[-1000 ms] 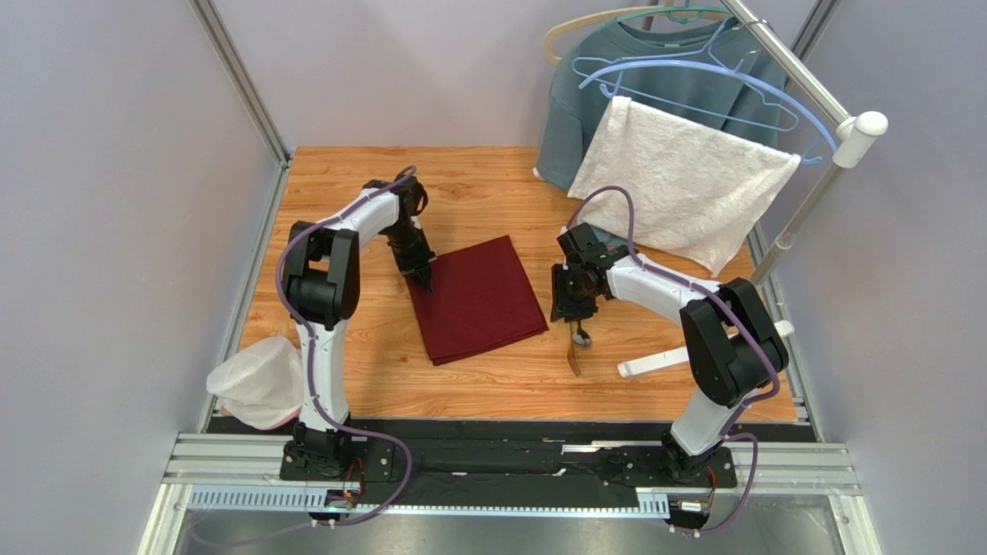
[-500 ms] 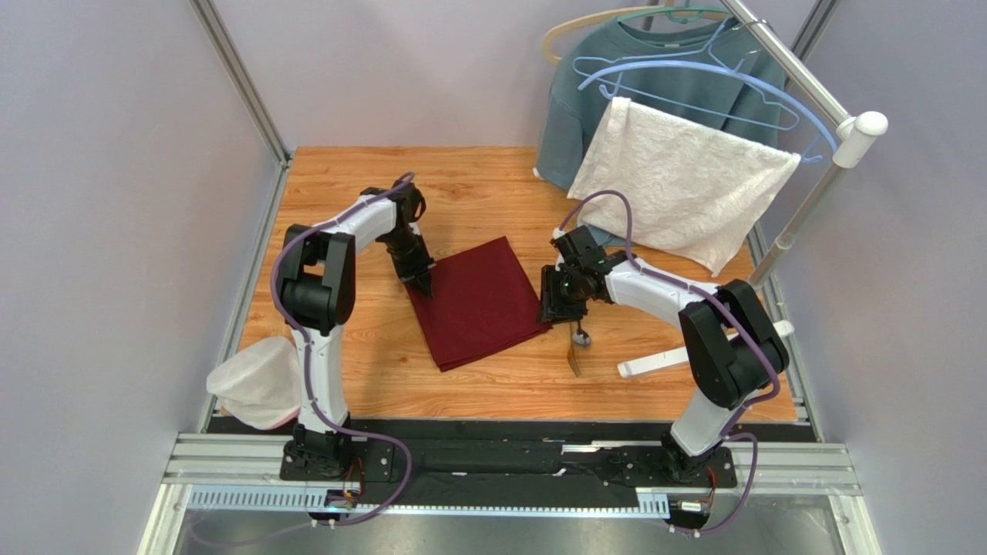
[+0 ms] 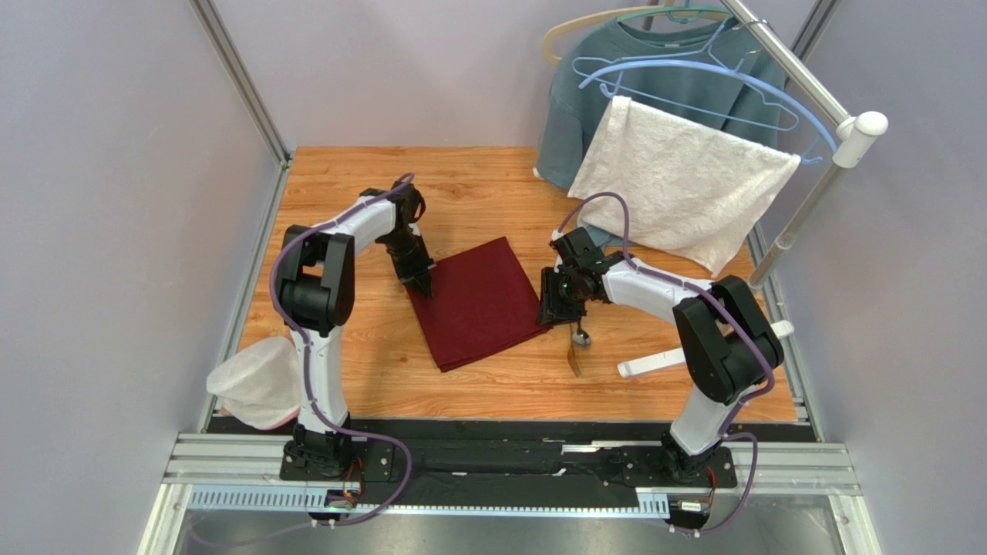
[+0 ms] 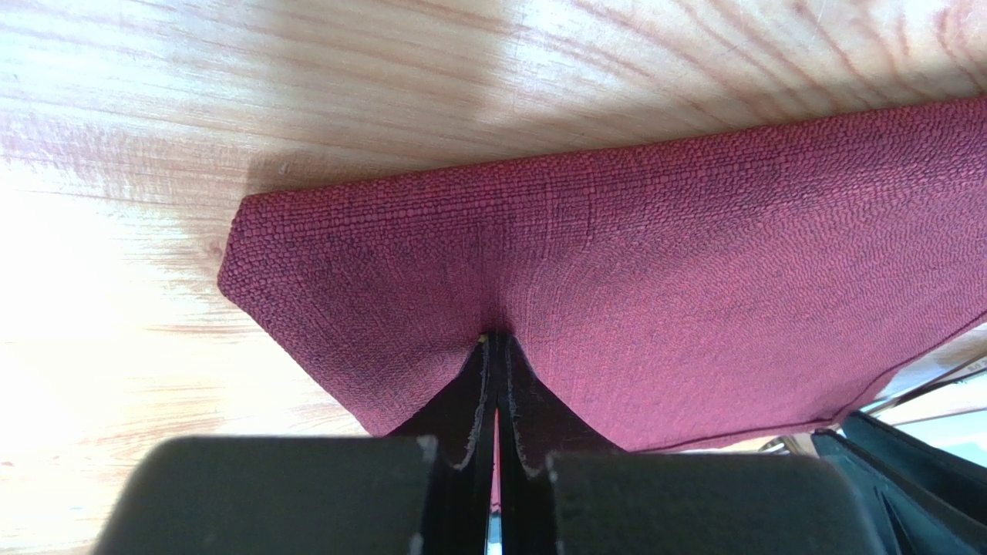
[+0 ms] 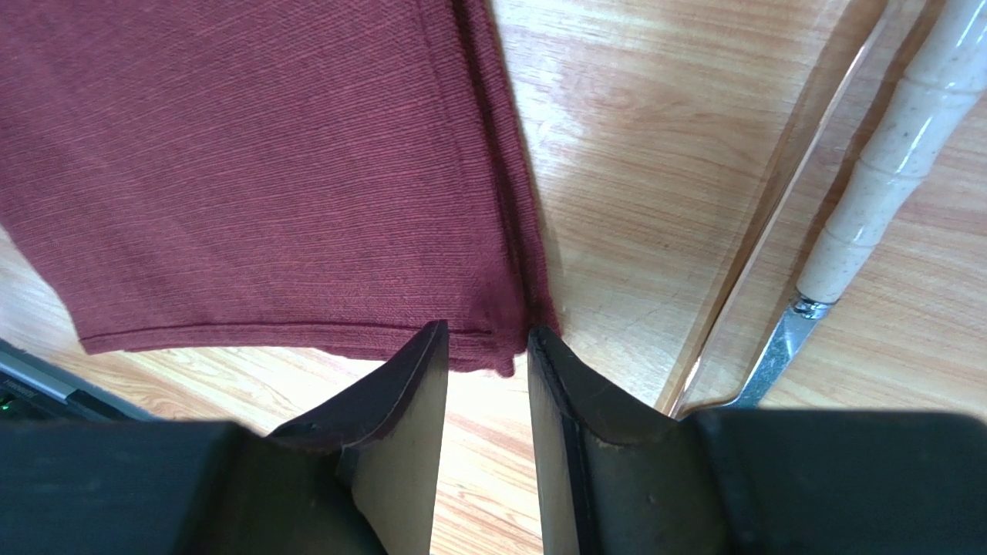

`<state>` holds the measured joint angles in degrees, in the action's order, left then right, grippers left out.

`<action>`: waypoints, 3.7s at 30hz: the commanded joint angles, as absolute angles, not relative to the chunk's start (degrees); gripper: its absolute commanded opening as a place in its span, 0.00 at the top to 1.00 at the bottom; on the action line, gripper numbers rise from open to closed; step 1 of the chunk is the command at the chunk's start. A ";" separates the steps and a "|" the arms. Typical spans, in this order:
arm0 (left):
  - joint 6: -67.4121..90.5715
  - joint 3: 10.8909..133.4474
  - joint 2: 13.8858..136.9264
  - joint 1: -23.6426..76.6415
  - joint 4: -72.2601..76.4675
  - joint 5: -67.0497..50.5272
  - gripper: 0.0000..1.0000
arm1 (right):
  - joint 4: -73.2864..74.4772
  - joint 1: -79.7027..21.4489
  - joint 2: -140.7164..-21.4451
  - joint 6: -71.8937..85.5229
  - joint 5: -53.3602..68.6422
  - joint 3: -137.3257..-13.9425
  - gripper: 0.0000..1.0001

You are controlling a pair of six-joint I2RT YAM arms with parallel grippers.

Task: Fold the napkin into a case and place the utensils inside
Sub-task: Fold the top corner of the square-folded napkin at the center of the board.

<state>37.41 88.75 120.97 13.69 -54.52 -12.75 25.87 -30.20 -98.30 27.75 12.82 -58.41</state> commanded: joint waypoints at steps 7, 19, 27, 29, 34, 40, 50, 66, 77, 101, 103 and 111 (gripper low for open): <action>37.26 87.80 119.00 13.80 -54.40 -12.57 1.00 | 24.87 -30.41 -99.76 26.98 11.25 -59.06 0.65; 37.09 87.19 118.13 14.06 -53.79 -11.95 1.00 | 26.63 -30.85 -97.12 26.46 8.97 -59.85 0.86; 36.48 86.22 116.02 14.06 -51.51 -13.71 1.00 | 29.44 -31.46 -95.36 25.49 7.21 -62.14 0.90; 36.21 85.26 114.97 14.06 -49.66 -14.50 1.00 | 30.14 -31.64 -95.10 25.05 7.03 -62.92 0.93; 35.60 85.25 112.24 14.06 -48.07 -15.03 1.00 | 31.02 -32.43 -95.45 24.52 6.59 -64.25 0.94; 34.45 86.40 107.24 13.01 -49.75 -14.68 0.88 | 27.00 -34.89 -98.16 24.43 14.13 -67.14 1.00; 32.43 78.85 87.28 8.62 -50.62 -13.27 0.75 | 17.05 -39.99 -120.02 29.09 31.01 -91.56 1.00; 32.69 63.20 80.42 8.17 -46.06 -17.31 0.87 | 7.04 -41.22 -133.68 40.06 34.64 -104.58 0.99; 32.34 60.47 78.31 8.17 -46.14 -16.96 0.88 | 5.01 -40.69 -139.74 44.91 32.26 -109.95 0.98; 33.31 61.78 87.52 13.27 -42.36 -23.29 0.91 | 11.60 -36.57 -132.65 40.00 33.76 -105.59 0.49; 33.57 62.14 89.46 14.49 -41.92 -23.03 0.93 | 11.95 -35.43 -127.02 37.98 33.57 -101.44 0.48; 36.91 61.26 93.87 17.84 -41.22 -18.11 1.00 | 13.10 -27.78 -124.54 33.84 38.14 -94.30 0.68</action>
<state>34.59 60.49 94.43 16.64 -42.52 -20.88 13.21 -30.44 -125.60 37.12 35.05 -95.02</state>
